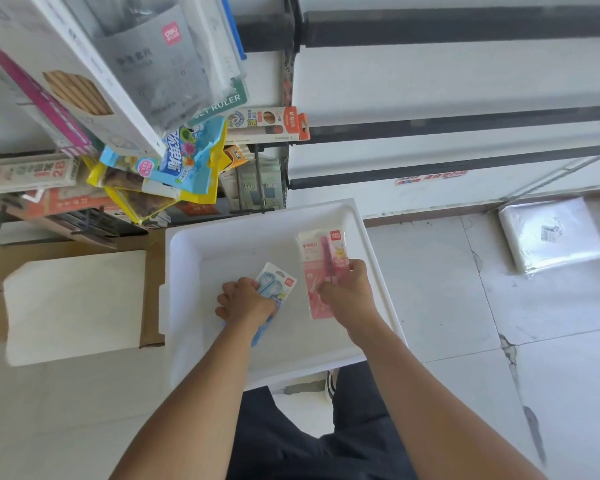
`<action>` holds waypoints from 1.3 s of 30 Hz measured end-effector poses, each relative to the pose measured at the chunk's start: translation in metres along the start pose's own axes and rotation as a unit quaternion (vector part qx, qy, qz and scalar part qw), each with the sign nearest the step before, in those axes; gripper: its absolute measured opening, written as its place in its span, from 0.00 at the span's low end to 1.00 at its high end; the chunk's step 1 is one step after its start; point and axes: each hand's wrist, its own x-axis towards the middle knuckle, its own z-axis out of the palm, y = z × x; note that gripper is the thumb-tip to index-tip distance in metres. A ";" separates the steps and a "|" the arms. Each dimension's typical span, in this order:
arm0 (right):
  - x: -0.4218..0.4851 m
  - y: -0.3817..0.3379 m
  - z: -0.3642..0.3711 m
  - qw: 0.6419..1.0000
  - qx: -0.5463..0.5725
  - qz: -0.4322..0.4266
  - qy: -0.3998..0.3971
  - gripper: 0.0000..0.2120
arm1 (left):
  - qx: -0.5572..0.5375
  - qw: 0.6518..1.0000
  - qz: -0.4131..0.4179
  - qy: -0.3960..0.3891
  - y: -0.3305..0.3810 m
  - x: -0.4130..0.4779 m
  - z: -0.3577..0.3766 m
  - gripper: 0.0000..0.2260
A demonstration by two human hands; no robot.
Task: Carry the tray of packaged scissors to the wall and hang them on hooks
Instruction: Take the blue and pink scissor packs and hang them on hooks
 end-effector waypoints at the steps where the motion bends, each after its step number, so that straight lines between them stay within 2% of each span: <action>1: -0.001 0.001 -0.001 1.000 0.001 0.001 0.000 0.21 | -0.006 1.000 0.010 0.007 -0.001 0.000 -0.002 0.32; 4: -0.004 0.002 -0.005 1.000 0.004 0.006 0.003 0.20 | 0.052 0.998 0.027 0.029 -0.010 -0.002 -0.009 0.44; 5: -0.005 0.002 -0.005 1.000 0.007 0.008 0.003 0.20 | 0.083 0.995 0.035 0.031 -0.014 -0.004 -0.009 0.45; 9: -0.006 0.002 -0.006 1.000 0.009 0.010 -0.002 0.20 | 0.093 0.995 0.035 0.008 -0.016 -0.004 -0.007 0.37; 13: -0.009 0.001 -0.005 1.000 0.011 0.011 -0.006 0.20 | 0.081 0.996 0.038 -0.017 -0.007 -0.001 -0.013 0.35; 15: -0.013 -0.002 -0.005 1.000 0.022 0.008 -0.009 0.20 | 0.034 0.997 0.070 -0.007 -0.005 -0.004 -0.017 0.28; 17: -0.020 -0.008 -0.005 0.999 0.032 0.005 -0.013 0.21 | -0.065 0.992 0.104 -0.003 -0.004 -0.013 -0.022 0.21; 20: -0.038 -0.024 -0.006 0.999 0.050 -0.011 -0.017 0.19 | -0.202 0.969 0.141 -0.018 -0.009 -0.032 -0.039 0.19; 25: -0.075 -0.059 -0.009 0.994 0.087 -0.064 -0.002 0.11 | -0.336 0.930 0.145 -0.043 -0.023 -0.074 -0.081 0.15; 32: -0.144 -0.108 -0.012 0.983 0.127 -0.128 0.028 0.09 | -0.437 0.872 0.212 -0.063 -0.026 -0.135 -0.147 0.14; 35: -0.173 -0.125 -0.026 0.977 0.153 -0.144 0.042 0.12 | -0.459 0.847 0.258 -0.069 -0.010 -0.161 -0.169 0.17; 39: -0.207 -0.148 -0.055 0.961 0.200 -0.186 0.051 0.11 | -0.482 0.817 0.309 -0.070 0.020 -0.198 -0.188 0.18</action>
